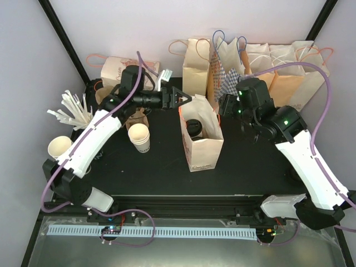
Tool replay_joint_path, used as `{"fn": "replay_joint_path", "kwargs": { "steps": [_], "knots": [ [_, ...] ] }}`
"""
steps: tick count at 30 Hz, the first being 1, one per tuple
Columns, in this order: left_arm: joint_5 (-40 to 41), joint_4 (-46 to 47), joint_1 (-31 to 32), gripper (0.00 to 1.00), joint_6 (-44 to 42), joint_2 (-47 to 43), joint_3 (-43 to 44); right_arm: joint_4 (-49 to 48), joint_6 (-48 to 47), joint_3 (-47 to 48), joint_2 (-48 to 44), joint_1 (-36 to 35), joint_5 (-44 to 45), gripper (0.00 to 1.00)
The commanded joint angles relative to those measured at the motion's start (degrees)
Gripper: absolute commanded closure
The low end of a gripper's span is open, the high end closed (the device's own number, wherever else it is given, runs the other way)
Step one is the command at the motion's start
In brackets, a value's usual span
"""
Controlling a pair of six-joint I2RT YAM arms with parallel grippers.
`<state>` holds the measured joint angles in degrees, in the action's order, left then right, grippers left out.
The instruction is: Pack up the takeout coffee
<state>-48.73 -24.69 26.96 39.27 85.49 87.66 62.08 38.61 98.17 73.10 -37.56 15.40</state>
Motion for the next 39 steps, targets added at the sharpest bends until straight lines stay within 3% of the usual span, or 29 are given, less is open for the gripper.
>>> {"fn": "replay_joint_path", "kwargs": {
  "steps": [1,3,9,15,18,24,32,39],
  "knots": [
    [11.08,-16.17,-0.9,0.08,-12.75,-6.82,4.91,-0.22,-6.81,0.85,-2.76,0.29,4.5,0.35],
    [17.96,-22.25,-1.68,0.02,-16.1,-9.79,5.46,-0.16,-9.21,0.0,-4.93,0.32,5.61,0.33],
    [32.46,-33.03,-5.98,0.01,-24.0,-20.47,3.21,-0.82,-11.99,-5.34,-10.93,0.28,7.44,0.32],
    [48.33,-35.13,-15.77,0.01,-23.66,-26.97,-2.22,-3.09,-11.26,-12.2,-16.03,0.27,2.58,0.32],
    [47.16,-33.7,-23.14,0.01,-23.51,-26.3,-4.67,-5.68,-9.98,-17.21,-19.04,0.28,-2.27,0.32],
    [44.38,-30.08,-30.84,0.01,-19.61,-20.04,-5.61,-10.9,-10.37,-28.61,-24.38,0.23,-10.03,0.29],
    [48.24,-26.25,-36.32,0.23,-23.5,-10.1,-4.17,-13.7,-12.91,-32.27,-29.02,0.25,-13.12,0.29],
    [57.58,-28.53,-37.57,0.28,-26.33,-3.17,-1.04,-15.81,-14.99,-32.23,-29.53,0.22,-17.49,0.29]
  ]
}}
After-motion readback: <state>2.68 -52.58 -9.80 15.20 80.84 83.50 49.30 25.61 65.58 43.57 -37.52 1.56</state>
